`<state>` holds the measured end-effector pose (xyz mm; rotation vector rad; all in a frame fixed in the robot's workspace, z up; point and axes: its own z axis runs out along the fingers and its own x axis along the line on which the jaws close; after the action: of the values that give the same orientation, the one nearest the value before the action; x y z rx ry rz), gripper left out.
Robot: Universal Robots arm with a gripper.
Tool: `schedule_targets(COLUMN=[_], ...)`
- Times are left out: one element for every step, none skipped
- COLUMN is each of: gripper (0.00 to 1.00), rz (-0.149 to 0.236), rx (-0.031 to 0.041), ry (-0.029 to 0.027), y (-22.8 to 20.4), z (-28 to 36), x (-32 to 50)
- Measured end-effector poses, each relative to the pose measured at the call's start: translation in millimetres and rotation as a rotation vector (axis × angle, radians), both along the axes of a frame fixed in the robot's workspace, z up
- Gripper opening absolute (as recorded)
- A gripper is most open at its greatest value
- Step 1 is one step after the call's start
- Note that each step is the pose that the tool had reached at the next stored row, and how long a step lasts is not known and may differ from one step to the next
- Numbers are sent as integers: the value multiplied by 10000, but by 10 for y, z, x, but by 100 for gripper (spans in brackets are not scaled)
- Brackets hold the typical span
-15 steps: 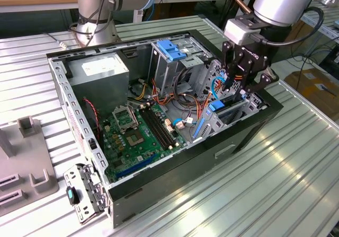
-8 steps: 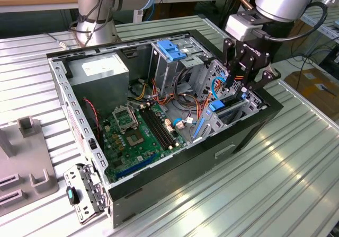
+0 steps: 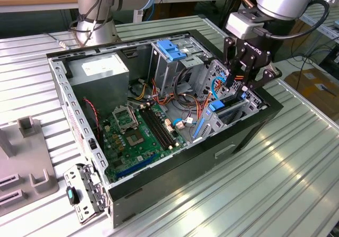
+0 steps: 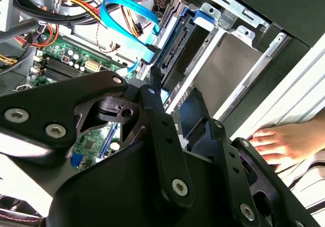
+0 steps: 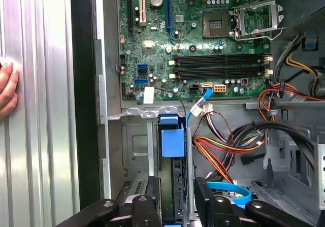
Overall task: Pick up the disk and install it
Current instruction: 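Insert the first disk wire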
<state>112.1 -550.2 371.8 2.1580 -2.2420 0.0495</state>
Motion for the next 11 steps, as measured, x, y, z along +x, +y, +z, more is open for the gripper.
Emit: schedule_targets(gripper=[42, 42, 42, 42, 42, 42, 42, 42, 42, 42, 42], rz=[0, 0, 0, 0, -1, -1, -2, -1, 0, -1, -1], rx=[0, 1, 0, 0, -1, -1, -2, -1, -1, -1, 0], ry=[0, 0, 0, 0, 0, 0, 0, 0, 0, 0, 0], y=[0, 0, 0, 0, 1, 4, 11, 18, 27, 38, 45], z=[0, 0, 1, 1, 2, 2, 2, 2, 2, 1, 1], x=[0, 0, 0, 0, 0, 0, 1, 2, 3, 4, 5])
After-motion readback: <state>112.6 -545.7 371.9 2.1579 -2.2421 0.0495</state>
